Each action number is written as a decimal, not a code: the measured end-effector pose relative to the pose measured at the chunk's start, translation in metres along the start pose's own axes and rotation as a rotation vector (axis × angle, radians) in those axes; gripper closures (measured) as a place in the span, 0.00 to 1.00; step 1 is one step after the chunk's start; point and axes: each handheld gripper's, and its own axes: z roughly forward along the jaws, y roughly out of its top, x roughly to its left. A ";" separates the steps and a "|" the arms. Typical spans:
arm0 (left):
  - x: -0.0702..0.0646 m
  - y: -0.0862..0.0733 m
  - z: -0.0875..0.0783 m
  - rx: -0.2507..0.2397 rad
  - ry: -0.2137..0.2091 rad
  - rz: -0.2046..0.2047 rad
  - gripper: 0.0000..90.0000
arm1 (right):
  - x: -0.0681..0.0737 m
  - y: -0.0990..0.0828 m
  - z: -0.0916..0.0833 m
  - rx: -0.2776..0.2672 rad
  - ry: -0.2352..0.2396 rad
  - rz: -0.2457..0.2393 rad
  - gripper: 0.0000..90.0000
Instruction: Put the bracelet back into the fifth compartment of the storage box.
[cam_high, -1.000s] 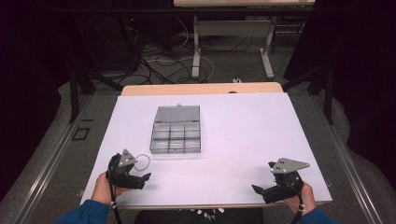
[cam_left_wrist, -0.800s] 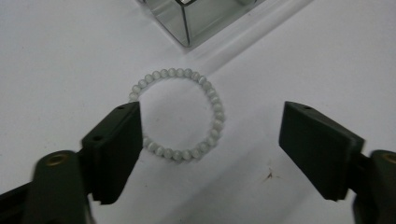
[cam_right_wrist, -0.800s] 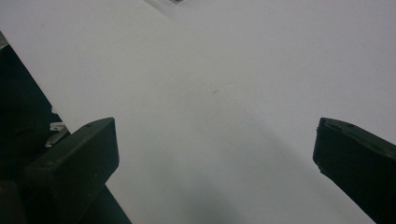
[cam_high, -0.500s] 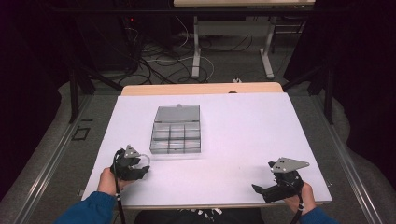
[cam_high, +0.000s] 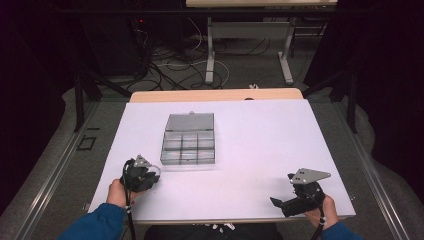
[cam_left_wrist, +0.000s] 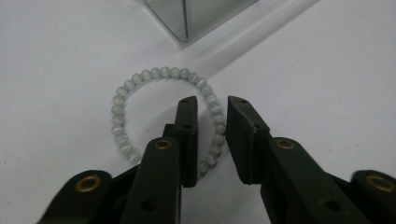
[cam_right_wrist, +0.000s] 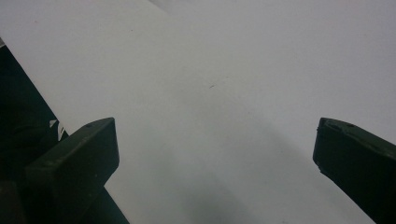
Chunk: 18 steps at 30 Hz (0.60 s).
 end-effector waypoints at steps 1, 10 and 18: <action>0.000 0.001 0.000 0.015 0.002 0.008 0.88 | 0.000 0.000 0.000 -0.012 -0.006 -0.004 0.00; -0.001 0.002 0.000 0.008 -0.009 0.027 0.95 | -0.001 -0.001 -0.001 -0.006 -0.004 0.001 0.00; 0.001 0.004 -0.010 -0.020 -0.004 0.038 0.95 | 0.000 -0.001 -0.002 -0.008 -0.002 -0.014 0.00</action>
